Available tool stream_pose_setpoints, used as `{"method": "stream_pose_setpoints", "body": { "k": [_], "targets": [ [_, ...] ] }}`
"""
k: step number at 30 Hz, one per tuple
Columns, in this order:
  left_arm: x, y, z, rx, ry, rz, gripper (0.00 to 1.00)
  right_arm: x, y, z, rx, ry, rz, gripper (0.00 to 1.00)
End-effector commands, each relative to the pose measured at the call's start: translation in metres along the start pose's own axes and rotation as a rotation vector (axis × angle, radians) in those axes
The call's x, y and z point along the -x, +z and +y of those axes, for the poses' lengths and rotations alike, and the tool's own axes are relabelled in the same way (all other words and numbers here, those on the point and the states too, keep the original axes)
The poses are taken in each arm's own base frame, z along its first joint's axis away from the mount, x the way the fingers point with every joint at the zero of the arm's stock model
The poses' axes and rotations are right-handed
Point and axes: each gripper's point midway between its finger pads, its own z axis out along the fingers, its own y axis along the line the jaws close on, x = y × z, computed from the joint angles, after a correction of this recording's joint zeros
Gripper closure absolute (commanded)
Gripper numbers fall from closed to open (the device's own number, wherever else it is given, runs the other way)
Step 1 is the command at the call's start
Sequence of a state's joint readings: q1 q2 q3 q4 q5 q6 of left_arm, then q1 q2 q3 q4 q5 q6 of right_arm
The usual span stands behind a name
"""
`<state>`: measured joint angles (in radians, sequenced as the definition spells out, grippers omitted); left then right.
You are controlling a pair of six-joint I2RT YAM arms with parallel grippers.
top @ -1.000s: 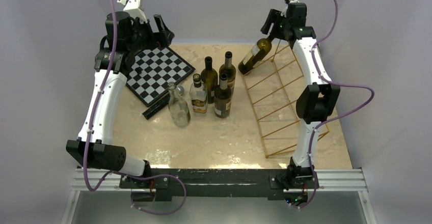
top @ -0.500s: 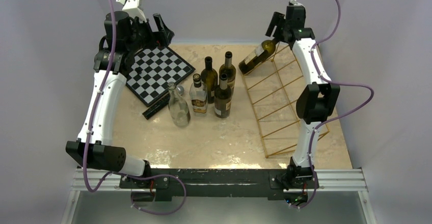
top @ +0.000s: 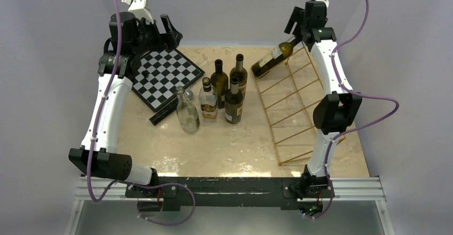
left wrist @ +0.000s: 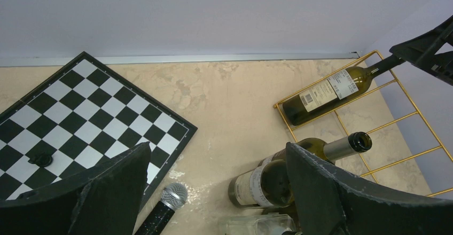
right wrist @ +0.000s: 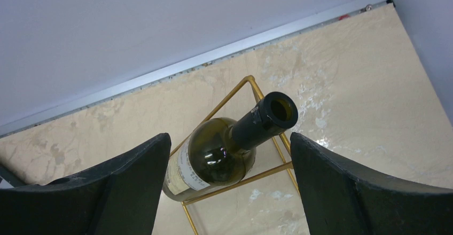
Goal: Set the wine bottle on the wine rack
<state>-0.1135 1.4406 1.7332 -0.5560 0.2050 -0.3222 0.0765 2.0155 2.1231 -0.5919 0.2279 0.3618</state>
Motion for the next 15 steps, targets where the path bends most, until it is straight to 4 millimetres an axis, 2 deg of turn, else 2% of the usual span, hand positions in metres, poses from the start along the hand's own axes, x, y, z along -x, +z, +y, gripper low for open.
{"method": "stream_pose_setpoints", "body": {
  "k": [1,5,9,15],
  "targets": [
    [0.017,-0.015,-0.01,-0.028,0.005,-0.061,0.01,0.036,-0.019,0.002,0.003,-0.041,-0.083,0.13],
    [0.014,-0.016,-0.009,-0.024,0.009,-0.055,0.01,0.032,-0.023,-0.002,-0.013,-0.04,-0.064,0.13],
    [0.012,-0.018,-0.008,-0.019,0.018,-0.05,0.01,0.042,-0.039,-0.001,0.006,-0.036,-0.091,0.14],
    [0.011,-0.019,-0.008,-0.022,0.021,-0.047,0.01,0.053,-0.077,0.021,0.147,-0.053,-0.082,0.15]
  ]
}}
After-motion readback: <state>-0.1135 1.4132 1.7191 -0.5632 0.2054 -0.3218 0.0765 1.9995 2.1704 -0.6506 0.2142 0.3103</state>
